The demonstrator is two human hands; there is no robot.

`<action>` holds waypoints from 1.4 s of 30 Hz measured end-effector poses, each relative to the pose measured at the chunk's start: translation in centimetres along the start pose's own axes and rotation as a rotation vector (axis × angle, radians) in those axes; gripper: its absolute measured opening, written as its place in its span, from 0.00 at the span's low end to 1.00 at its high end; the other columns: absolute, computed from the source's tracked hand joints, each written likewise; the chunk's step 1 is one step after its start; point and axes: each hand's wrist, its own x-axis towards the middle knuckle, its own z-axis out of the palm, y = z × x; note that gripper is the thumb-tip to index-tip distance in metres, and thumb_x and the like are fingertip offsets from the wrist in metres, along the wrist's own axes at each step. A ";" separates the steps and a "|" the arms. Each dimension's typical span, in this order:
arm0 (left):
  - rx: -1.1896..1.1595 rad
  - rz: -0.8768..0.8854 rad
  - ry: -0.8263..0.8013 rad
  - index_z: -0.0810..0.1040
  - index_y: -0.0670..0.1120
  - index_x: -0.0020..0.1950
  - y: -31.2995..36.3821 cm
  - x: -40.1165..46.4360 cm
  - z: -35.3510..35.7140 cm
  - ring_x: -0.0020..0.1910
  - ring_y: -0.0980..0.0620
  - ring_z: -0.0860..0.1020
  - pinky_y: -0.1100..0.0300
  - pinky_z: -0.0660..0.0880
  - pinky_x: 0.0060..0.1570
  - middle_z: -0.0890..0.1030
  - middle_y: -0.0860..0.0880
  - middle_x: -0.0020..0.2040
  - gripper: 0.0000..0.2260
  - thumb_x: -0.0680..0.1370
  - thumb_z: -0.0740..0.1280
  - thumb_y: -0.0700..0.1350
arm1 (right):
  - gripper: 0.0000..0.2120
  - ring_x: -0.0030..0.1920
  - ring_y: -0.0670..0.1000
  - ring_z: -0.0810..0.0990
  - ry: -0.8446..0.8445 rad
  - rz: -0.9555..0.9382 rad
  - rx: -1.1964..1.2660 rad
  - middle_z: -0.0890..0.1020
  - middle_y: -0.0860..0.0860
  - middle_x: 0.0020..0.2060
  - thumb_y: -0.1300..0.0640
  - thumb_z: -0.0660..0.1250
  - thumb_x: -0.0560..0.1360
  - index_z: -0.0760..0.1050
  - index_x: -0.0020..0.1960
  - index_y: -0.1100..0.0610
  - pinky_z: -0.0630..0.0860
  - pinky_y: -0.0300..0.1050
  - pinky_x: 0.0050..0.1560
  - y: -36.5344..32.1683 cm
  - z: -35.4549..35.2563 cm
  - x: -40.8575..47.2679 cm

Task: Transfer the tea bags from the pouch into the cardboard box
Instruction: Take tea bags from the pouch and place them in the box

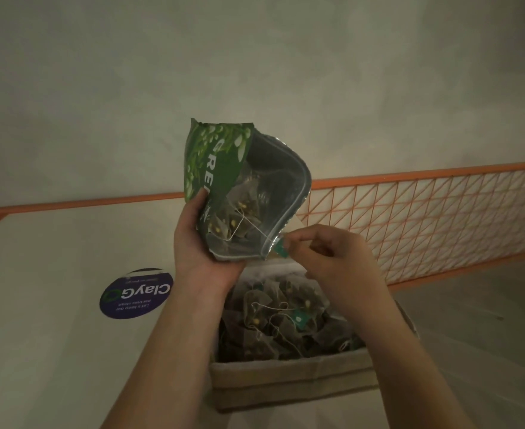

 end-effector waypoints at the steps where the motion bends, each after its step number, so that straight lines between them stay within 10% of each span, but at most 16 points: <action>1: -0.001 -0.003 0.005 0.79 0.47 0.68 0.0 -0.1 0.1 0.65 0.40 0.79 0.43 0.73 0.67 0.82 0.43 0.65 0.20 0.78 0.66 0.52 | 0.03 0.24 0.44 0.65 0.003 -0.007 0.000 0.70 0.46 0.21 0.53 0.69 0.76 0.81 0.44 0.49 0.69 0.38 0.29 -0.1 0.0 0.1; 11: 0.022 -0.038 -0.014 0.79 0.46 0.69 -0.1 -0.2 0.1 0.64 0.41 0.80 0.45 0.74 0.66 0.82 0.43 0.63 0.20 0.80 0.63 0.54 | 0.06 0.24 0.44 0.72 0.127 -0.246 -0.184 0.77 0.48 0.26 0.50 0.65 0.79 0.74 0.44 0.50 0.66 0.31 0.24 -4.3 0.6 2.8; 25: -0.010 -0.017 -0.081 0.75 0.48 0.73 0.4 0.7 -0.9 0.70 0.41 0.75 0.44 0.74 0.67 0.78 0.44 0.70 0.22 0.81 0.62 0.53 | 0.06 0.22 0.37 0.73 0.220 -0.452 0.343 0.85 0.58 0.38 0.60 0.64 0.80 0.71 0.52 0.64 0.66 0.26 0.25 -7.6 0.0 1.9; 42: -0.058 -0.071 -0.071 0.79 0.48 0.69 0.2 0.3 -0.6 0.66 0.38 0.78 0.39 0.73 0.65 0.80 0.42 0.67 0.20 0.79 0.65 0.53 | 0.09 0.27 0.39 0.74 0.230 -0.157 -0.004 0.84 0.49 0.37 0.54 0.75 0.71 0.77 0.48 0.54 0.69 0.31 0.28 -1.4 -3.3 2.2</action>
